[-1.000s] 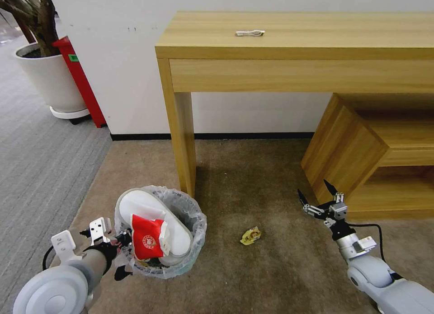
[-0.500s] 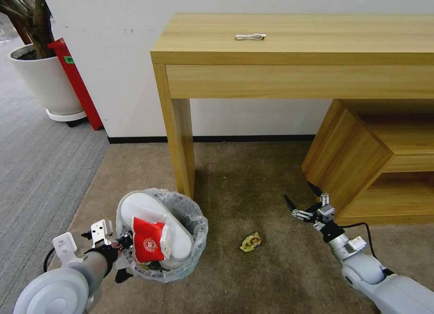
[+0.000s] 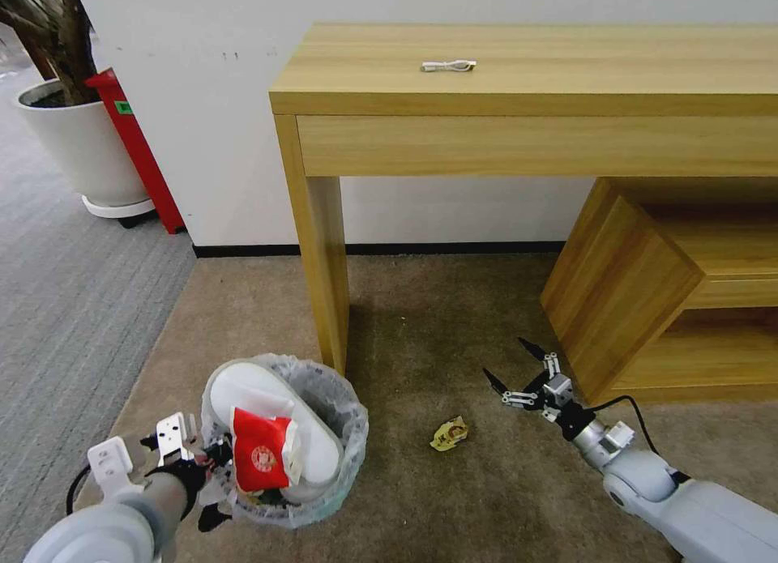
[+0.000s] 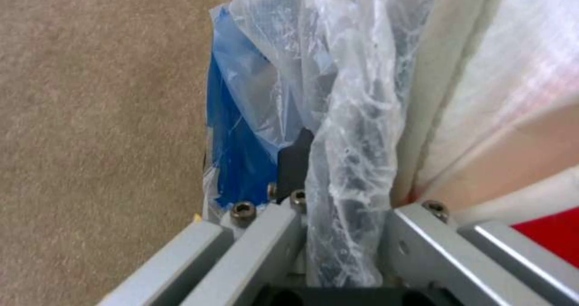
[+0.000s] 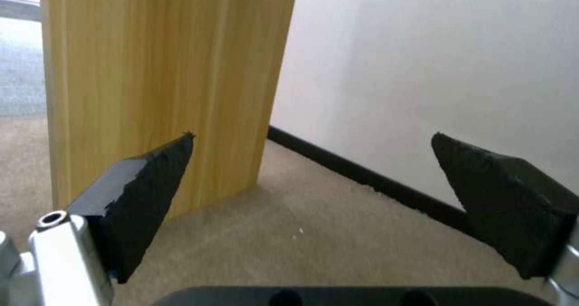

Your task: Pick up the trash bin and place the garbage on the floor into it.

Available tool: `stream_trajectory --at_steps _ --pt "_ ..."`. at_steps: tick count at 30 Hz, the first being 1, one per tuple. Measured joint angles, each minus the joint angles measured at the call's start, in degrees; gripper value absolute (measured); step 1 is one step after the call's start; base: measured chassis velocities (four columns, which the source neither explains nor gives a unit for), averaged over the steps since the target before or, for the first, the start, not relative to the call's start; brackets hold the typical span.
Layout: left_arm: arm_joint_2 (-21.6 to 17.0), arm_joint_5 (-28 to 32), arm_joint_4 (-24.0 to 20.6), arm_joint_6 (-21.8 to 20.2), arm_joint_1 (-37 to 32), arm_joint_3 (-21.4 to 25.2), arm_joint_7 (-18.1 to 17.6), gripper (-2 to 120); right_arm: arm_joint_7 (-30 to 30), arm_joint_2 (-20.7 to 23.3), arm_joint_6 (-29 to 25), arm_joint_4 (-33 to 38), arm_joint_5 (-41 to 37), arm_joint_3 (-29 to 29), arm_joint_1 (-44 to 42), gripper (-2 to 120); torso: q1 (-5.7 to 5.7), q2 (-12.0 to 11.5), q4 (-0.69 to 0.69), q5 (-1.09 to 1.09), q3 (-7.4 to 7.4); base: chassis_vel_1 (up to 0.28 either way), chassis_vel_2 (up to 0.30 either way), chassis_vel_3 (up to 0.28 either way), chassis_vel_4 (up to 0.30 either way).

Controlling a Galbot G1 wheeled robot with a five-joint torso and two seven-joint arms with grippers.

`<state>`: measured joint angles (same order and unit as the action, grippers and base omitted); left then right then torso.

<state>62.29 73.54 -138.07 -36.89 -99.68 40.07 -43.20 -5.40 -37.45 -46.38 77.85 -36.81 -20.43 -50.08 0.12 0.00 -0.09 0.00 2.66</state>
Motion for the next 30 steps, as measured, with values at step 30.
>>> stream_trajectory --at_steps 30 --pt "-1.52 0.14 -2.3 0.28 -8.61 8.97 1.72 0 -2.23 -2.66 0.0 -2.67 -1.49 -3.92 4.03 100 0.0 0.0 -0.01 0.0 0.0 0.0 0.0 0.0 0.0"
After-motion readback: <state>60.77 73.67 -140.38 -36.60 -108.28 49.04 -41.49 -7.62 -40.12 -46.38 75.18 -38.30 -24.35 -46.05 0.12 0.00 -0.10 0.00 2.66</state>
